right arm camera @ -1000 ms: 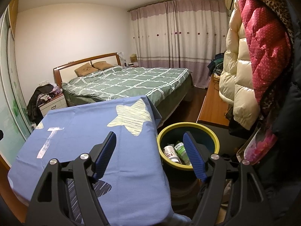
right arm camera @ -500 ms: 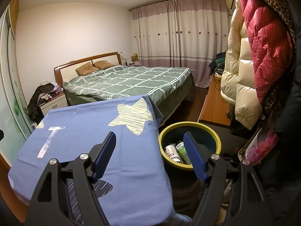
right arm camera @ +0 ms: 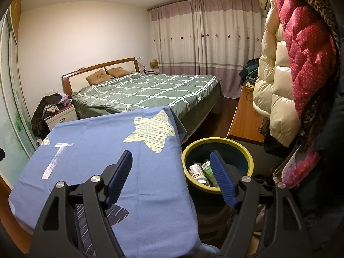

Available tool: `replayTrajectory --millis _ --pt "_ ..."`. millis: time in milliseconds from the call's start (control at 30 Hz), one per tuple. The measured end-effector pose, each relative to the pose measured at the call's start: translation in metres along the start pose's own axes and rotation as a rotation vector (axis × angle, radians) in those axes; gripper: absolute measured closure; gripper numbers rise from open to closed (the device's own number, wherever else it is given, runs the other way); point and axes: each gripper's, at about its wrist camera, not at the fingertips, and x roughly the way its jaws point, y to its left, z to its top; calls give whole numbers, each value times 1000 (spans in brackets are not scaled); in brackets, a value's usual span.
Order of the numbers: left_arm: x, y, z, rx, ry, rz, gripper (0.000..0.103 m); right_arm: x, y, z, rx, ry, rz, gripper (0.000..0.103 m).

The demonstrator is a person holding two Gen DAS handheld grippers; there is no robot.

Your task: Collect trash

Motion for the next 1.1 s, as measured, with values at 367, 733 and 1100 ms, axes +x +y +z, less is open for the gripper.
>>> replayTrajectory --millis 367,733,1100 --pt "3 -2 -1 -2 2 2 5 4 0 0 -1 7 2 32" --pt "7 -1 -3 -19 28 -7 5 4 0 0 -2 10 2 32" --pt "15 -3 -5 -27 32 -8 5 10 4 -2 -8 24 8 32"
